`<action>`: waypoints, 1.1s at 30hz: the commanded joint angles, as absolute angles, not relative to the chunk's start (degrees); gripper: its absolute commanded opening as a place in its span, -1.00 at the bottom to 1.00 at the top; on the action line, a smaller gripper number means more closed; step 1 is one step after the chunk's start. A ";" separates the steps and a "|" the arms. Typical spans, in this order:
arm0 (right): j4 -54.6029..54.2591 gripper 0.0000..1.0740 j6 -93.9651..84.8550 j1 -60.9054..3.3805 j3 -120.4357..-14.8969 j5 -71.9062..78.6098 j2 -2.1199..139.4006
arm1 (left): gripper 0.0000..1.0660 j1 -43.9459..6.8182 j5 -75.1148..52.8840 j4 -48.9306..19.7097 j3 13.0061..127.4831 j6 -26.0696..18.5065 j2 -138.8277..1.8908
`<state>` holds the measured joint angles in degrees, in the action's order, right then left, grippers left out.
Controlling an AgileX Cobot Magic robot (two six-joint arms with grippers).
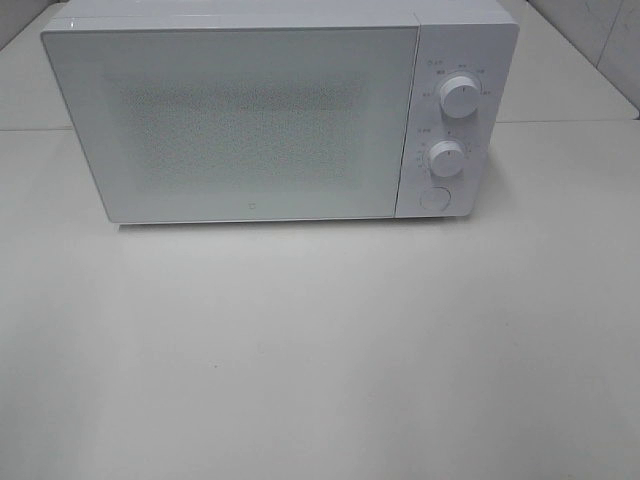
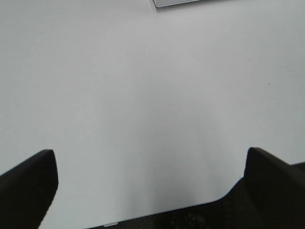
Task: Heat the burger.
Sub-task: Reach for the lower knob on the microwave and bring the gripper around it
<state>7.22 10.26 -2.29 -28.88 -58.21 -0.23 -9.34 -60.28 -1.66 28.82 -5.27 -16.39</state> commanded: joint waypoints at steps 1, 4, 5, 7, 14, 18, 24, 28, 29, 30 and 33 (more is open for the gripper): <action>7.28 0.42 10.08 -2.01 -28.82 -57.52 -1.89 | 0.89 -9.17 -59.42 -2.18 28.53 -5.04 -15.76; 7.28 0.42 10.08 -2.01 -28.82 -57.52 -1.89 | 0.89 -9.17 -59.42 -2.18 28.53 -4.87 -15.76; 7.28 0.42 10.08 -2.01 -28.82 -57.52 -1.89 | 0.89 -9.17 -59.42 -2.41 28.53 -4.87 -15.76; 7.28 0.42 10.08 -2.01 -28.82 -57.52 -1.89 | 0.89 -9.17 -59.36 -2.81 28.53 -4.87 -15.53; 7.28 0.42 10.08 -2.01 -28.82 -57.52 -1.89 | 0.89 -9.17 -59.36 -2.81 28.53 -4.87 -10.89; 7.28 0.42 10.08 -2.01 -28.82 -57.52 -1.89 | 0.89 -7.68 -59.30 -2.81 28.53 -4.87 -4.53; 7.28 0.42 10.08 -2.01 -28.82 -57.52 -1.89 | 0.89 -0.97 -59.30 -2.81 28.53 -4.87 1.49; 7.28 0.42 10.08 -2.01 -28.82 -57.52 -1.89 | 0.89 0.00 -59.30 -2.81 28.53 -4.93 1.60; 7.28 0.42 10.08 -2.01 -28.82 -57.52 -1.89 | 0.89 -0.06 -59.30 -2.81 28.53 -4.93 1.66; 7.28 0.42 10.08 -2.01 -28.82 -57.52 -1.89 | 0.89 -0.06 -59.30 -2.81 28.53 -4.93 1.66; 7.28 0.42 10.08 -2.01 -28.82 -57.52 -1.89 | 0.89 -0.06 -59.30 -2.81 28.53 -4.93 1.66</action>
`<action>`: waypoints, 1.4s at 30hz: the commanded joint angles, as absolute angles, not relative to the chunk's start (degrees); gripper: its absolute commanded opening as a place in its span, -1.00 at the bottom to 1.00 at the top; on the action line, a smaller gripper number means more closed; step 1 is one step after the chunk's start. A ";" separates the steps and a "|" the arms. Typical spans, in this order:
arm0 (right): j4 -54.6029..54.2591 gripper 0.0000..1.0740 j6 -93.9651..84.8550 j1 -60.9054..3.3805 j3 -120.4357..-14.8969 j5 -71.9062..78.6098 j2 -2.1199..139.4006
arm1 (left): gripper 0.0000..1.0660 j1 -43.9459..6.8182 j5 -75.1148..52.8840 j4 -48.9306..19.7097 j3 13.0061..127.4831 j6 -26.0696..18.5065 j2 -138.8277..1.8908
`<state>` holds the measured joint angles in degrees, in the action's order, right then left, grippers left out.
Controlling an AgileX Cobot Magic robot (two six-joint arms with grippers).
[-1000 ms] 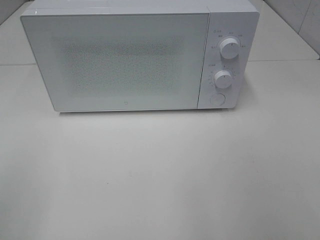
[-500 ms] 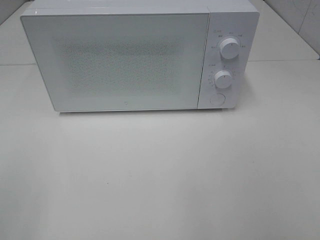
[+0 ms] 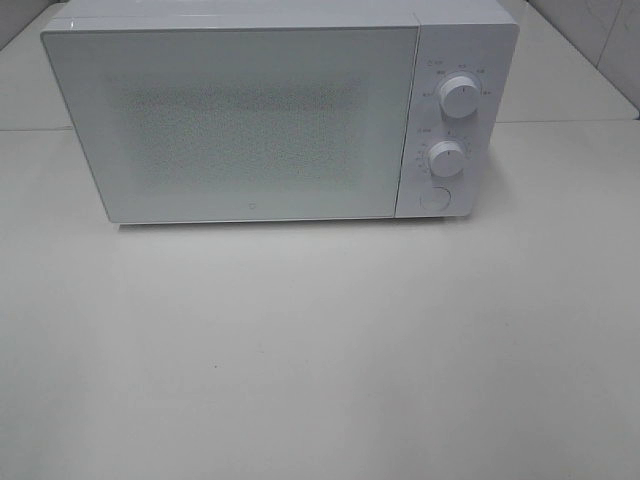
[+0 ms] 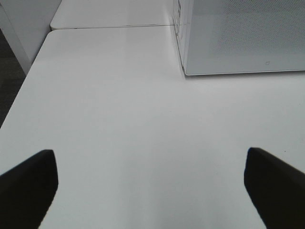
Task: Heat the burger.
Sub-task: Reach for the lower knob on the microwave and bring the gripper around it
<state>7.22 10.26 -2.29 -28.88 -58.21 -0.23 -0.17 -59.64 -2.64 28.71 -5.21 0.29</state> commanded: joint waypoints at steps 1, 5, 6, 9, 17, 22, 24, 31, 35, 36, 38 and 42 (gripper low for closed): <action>7.28 0.42 10.08 -2.01 -28.82 -57.52 -1.89 | 0.89 -0.06 -59.30 -2.81 28.53 -4.93 1.66; 7.28 0.42 10.08 -2.01 -28.82 -57.52 -1.89 | 0.89 -0.06 -59.30 -2.81 28.53 -4.93 1.66; 7.28 0.42 10.08 -2.01 -28.82 -57.52 -1.89 | 0.89 -0.06 -59.30 -2.81 28.53 -4.93 1.66; 7.28 0.42 10.08 -2.01 -28.82 -57.52 -1.89 | 0.89 -0.06 -59.30 -2.81 28.53 -4.93 1.66; 7.28 0.42 10.08 -2.01 -28.82 -57.52 -1.89 | 0.89 -0.06 -59.30 -2.81 28.53 -4.93 1.49; 7.28 0.42 10.08 -2.01 -28.82 -57.52 -1.89 | 0.89 -0.06 -59.30 -2.81 28.53 -4.93 1.49; 7.28 0.42 10.08 -2.01 -28.82 -57.52 -1.89 | 0.89 -0.06 -59.30 -2.81 28.53 -4.93 1.49; 7.28 0.42 10.08 -2.01 -28.82 -57.52 -1.89 | 0.89 -0.06 -59.30 -2.81 28.53 -4.93 1.49; 7.28 0.45 10.08 -2.12 -29.11 -57.01 -1.83 | 0.89 -0.06 -59.30 -2.81 28.53 -4.93 1.49; 7.28 0.45 10.08 -2.12 -29.11 -57.01 -1.83 | 0.89 -0.06 -59.30 -2.81 28.53 -4.93 1.49; 7.28 0.49 10.08 -2.12 -29.74 -55.98 -0.63 | 0.89 -0.06 -59.30 -2.81 28.53 -4.93 1.49; 7.39 0.56 9.85 -2.12 -30.08 -54.49 1.83 | 0.89 -0.06 -59.30 -2.81 28.53 -4.93 1.49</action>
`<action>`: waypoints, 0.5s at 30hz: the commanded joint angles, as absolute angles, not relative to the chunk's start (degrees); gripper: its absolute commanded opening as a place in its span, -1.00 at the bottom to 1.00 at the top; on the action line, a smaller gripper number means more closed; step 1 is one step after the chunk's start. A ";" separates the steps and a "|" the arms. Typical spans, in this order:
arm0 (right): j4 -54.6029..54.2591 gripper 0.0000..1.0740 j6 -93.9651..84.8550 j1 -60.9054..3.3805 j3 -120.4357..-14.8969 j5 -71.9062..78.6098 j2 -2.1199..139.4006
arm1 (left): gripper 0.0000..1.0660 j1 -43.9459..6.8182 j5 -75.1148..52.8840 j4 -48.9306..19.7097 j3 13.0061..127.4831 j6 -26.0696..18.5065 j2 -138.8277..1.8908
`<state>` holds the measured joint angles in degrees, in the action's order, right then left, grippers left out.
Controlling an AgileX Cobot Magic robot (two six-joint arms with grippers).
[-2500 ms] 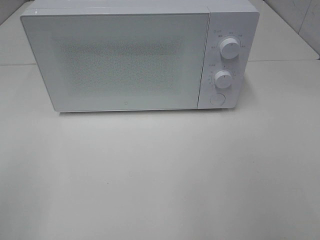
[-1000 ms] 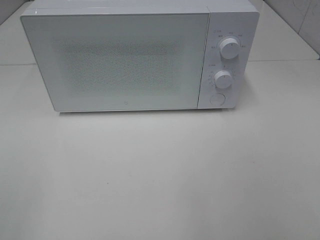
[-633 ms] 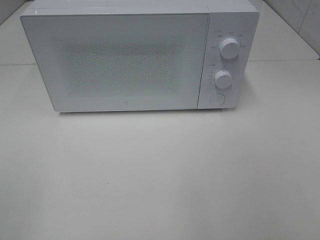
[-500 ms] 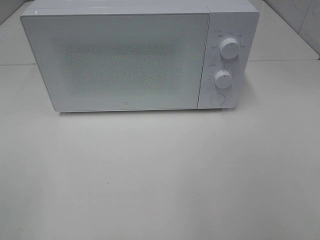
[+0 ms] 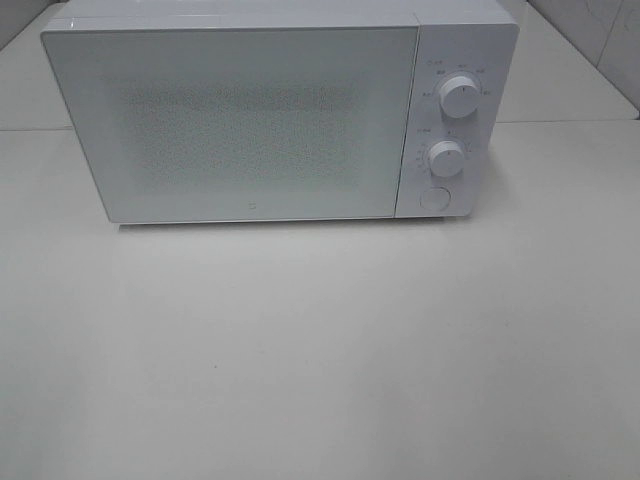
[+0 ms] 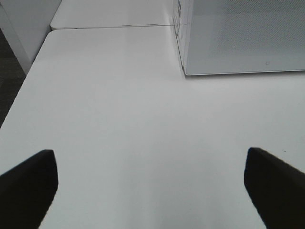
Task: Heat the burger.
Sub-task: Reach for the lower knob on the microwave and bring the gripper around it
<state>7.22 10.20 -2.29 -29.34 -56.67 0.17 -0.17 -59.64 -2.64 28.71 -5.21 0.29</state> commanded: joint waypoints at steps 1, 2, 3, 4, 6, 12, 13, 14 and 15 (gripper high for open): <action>7.51 0.57 9.85 -2.12 -30.14 -53.80 2.92 | 0.89 -0.06 -59.30 -2.81 28.53 -4.93 1.49; 7.79 0.58 9.85 -2.12 -30.19 -51.45 4.98 | 0.89 -0.06 -59.30 -2.81 28.53 -4.93 1.49; 7.79 0.58 9.85 -2.12 -30.19 -51.45 4.98 | 0.89 -0.06 -59.30 -2.81 28.53 -4.93 1.49; 7.85 0.57 9.85 -2.12 -30.19 -49.73 6.07 | 0.89 -0.06 -59.30 -2.81 28.53 -4.93 1.49; 7.85 0.57 9.85 -2.12 -30.08 -46.29 8.02 | 0.89 -0.06 -59.30 -2.81 28.53 -4.93 1.49; 7.85 0.55 9.85 -2.12 -29.62 -35.81 14.95 | 0.89 -0.06 -59.30 -2.81 28.53 -4.93 1.49; 8.19 0.55 9.85 -2.12 -29.34 -34.03 16.27 | 0.89 -0.06 -59.30 -2.81 28.53 -4.93 1.49; 9.34 0.54 9.85 -2.12 -28.65 -31.00 18.85 | 0.89 -0.06 -59.30 -2.81 28.53 -4.93 1.49; 9.34 0.54 9.85 -2.12 -28.65 -31.00 18.85 | 0.89 -0.06 -59.30 -2.81 28.53 -4.93 1.49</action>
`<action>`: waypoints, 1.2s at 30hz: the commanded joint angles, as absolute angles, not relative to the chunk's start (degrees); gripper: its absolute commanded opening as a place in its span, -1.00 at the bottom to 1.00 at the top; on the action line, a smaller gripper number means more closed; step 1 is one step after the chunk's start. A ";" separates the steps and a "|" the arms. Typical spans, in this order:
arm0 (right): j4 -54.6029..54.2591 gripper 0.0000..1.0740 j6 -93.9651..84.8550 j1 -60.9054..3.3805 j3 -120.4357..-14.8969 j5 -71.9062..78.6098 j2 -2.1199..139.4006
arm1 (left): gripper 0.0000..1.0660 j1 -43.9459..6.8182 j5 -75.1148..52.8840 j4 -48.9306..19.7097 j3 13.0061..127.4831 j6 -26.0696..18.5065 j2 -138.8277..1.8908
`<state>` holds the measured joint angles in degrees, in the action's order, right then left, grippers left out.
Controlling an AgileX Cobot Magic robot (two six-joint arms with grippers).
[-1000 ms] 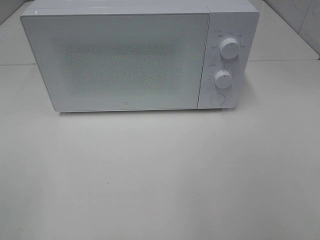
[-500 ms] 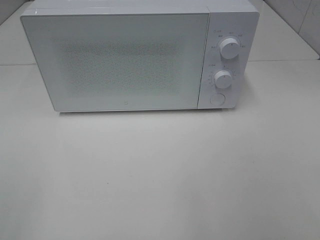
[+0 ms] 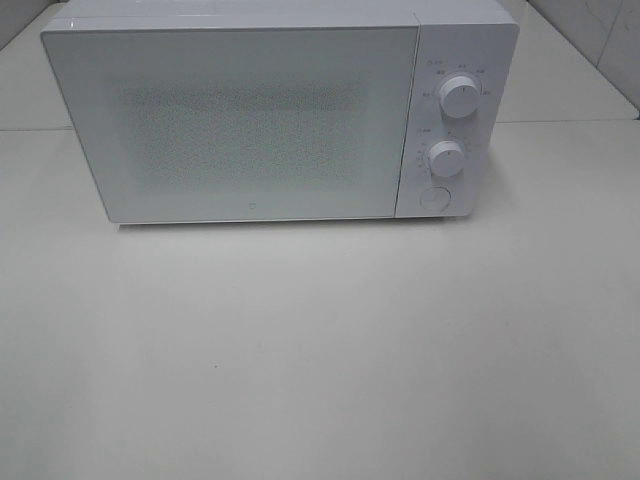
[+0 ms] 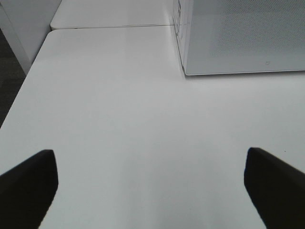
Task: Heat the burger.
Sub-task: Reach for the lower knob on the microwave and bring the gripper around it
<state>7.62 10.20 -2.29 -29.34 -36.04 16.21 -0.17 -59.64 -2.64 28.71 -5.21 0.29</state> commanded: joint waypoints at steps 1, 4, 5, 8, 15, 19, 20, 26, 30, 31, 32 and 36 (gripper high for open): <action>9.97 0.53 9.85 -2.12 -28.19 -29.11 20.17 | 0.89 -0.06 -59.30 -2.81 28.53 -4.93 1.49; 10.31 0.52 9.85 -2.12 -26.76 -23.61 23.72 | 0.89 -0.06 -59.30 -2.81 28.53 -4.93 1.49; 10.26 0.51 10.26 -2.12 -25.90 -19.08 25.78 | 0.89 -0.06 -59.30 -2.81 28.53 -4.93 1.49; 10.26 0.50 10.77 -2.12 -24.69 -13.06 29.22 | 0.89 -0.06 -59.30 -2.81 28.53 -4.93 1.49; 10.26 0.47 10.77 -2.12 -22.57 -2.23 35.12 | 0.89 -0.06 -59.30 -2.81 28.53 -4.93 1.49; 10.26 0.46 10.77 -2.12 -21.54 4.35 39.36 | 0.89 -0.06 -59.30 -2.81 28.53 -4.93 1.49; 10.26 0.46 10.77 -2.12 -21.43 7.05 41.25 | 0.89 -0.06 -59.30 -2.81 28.53 -4.93 1.49; 10.20 0.46 10.77 -2.12 -20.80 15.41 47.73 | 0.89 -0.06 -59.30 -2.81 28.53 -4.93 1.49; 10.14 0.46 10.77 -2.12 -20.80 19.65 51.28 | 0.89 -0.06 -59.30 -2.81 28.53 -4.93 1.49; 10.08 0.46 10.71 -2.12 -20.80 20.91 52.71 | 0.89 -0.06 -59.30 -2.81 28.53 -4.93 1.49; 10.08 0.45 10.43 -2.12 -20.80 22.98 55.81 | 0.89 -0.06 -59.30 -2.81 28.53 -4.93 1.49; 9.34 0.45 8.31 -2.12 -20.57 27.10 60.68 | 0.89 -0.06 -59.30 -2.81 28.53 -4.93 1.49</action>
<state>9.11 9.05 -2.29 -20.57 25.55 60.22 -0.17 -59.64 -2.64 28.71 -5.21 0.29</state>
